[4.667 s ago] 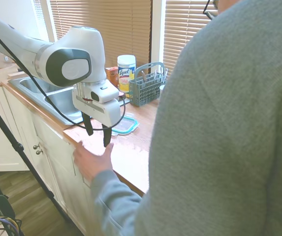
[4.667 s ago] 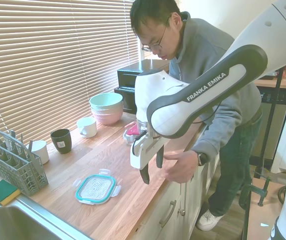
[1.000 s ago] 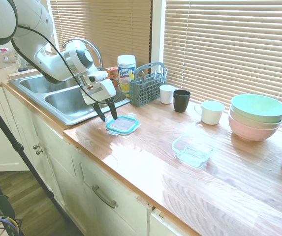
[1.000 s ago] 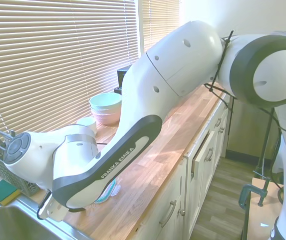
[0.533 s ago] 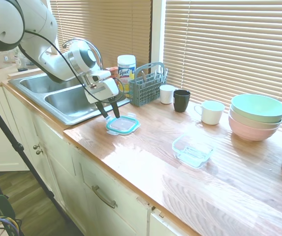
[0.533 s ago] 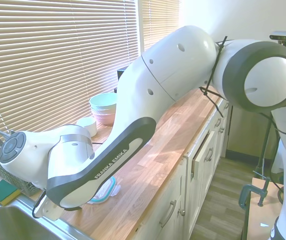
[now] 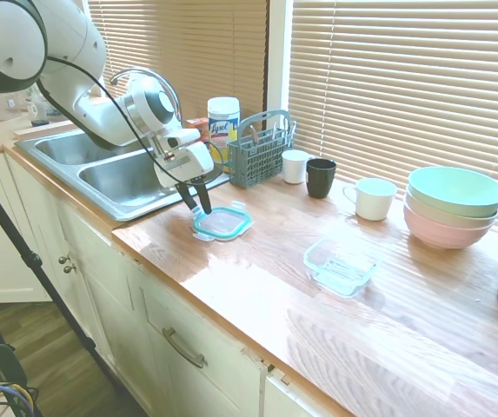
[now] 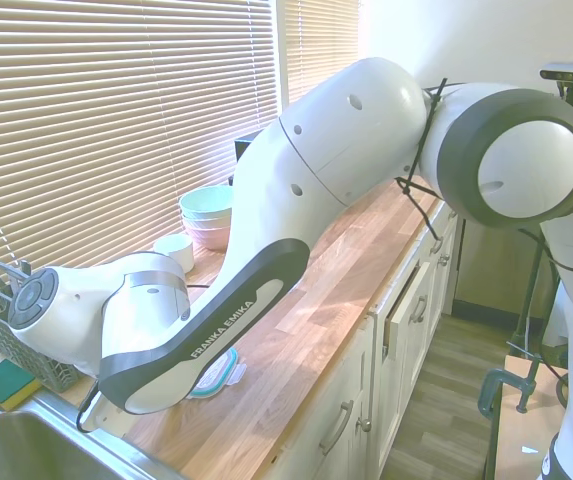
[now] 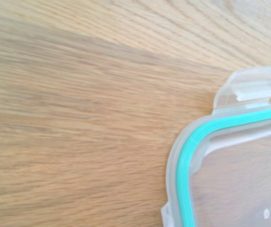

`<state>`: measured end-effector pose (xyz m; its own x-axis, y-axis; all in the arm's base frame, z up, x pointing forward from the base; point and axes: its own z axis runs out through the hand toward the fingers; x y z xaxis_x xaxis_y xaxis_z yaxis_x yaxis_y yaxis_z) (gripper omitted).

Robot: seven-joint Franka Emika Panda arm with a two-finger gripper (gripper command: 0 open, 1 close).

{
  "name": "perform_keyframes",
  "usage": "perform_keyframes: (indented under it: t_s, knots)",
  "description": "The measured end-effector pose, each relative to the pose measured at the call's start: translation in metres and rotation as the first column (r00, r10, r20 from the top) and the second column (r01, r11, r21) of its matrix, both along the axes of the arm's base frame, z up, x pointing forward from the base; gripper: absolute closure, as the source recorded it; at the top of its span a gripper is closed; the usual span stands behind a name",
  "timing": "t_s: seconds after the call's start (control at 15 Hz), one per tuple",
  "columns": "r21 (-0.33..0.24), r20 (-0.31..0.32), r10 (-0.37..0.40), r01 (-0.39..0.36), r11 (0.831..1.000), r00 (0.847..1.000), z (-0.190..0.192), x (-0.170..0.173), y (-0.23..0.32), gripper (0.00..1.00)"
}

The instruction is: Cover the lid of the food container

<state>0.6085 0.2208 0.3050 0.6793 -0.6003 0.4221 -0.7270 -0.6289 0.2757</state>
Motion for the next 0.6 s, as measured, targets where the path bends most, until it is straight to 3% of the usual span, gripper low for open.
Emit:
perform_keyframes:
  t_s: [0.6]
  knots:
    - [-0.034, 0.0, 0.022, -0.022, 0.999, 1.0, -0.0067, -0.0005, -0.0008, 1.0]
